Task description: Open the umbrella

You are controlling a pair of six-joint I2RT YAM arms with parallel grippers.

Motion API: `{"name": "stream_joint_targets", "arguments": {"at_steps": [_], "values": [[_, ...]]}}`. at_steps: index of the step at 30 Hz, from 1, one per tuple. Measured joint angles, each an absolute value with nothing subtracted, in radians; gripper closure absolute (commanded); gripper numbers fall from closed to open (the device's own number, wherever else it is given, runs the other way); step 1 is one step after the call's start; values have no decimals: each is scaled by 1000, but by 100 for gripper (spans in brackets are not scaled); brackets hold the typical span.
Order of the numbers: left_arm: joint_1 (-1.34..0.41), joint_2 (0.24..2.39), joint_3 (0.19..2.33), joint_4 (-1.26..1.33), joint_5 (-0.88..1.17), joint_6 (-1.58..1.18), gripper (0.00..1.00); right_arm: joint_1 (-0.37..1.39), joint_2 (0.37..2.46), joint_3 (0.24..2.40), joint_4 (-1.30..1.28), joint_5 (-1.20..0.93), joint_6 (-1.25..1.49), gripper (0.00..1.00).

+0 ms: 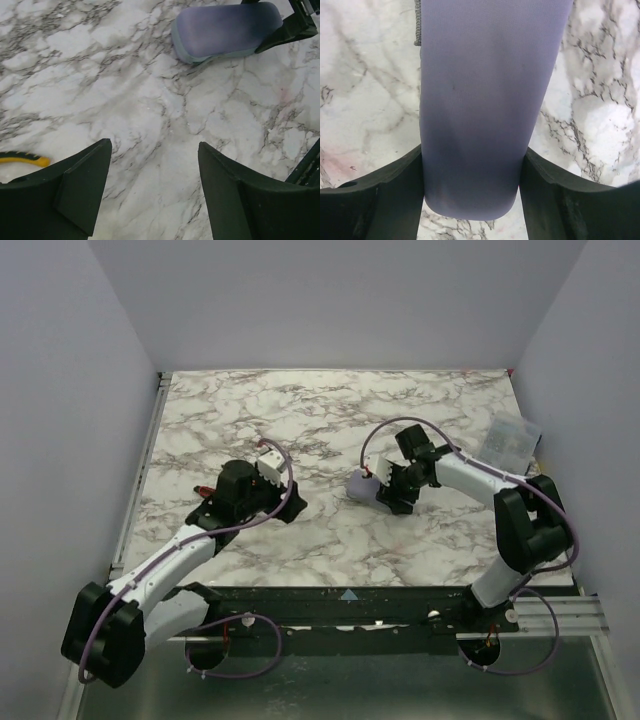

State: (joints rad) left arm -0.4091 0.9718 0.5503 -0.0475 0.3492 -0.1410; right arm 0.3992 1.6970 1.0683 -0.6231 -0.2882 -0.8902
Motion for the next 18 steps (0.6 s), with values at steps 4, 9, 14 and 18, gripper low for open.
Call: {"name": "stream_joint_targets", "arguments": {"at_steps": [4, 9, 14, 18], "values": [[-545, 1093, 534, 94, 323, -181, 35, 422, 1626, 979, -579, -309, -930, 44], [-644, 1273, 566, 212, 319, -231, 48, 433, 1573, 918, -552, -310, -971, 48], [-650, 1461, 681, 262, 350, -304, 49, 437, 1544, 888, -542, -310, -979, 50], [-657, 1568, 773, 288, 386, -355, 51, 439, 1533, 878, -539, -310, -985, 52]]}}
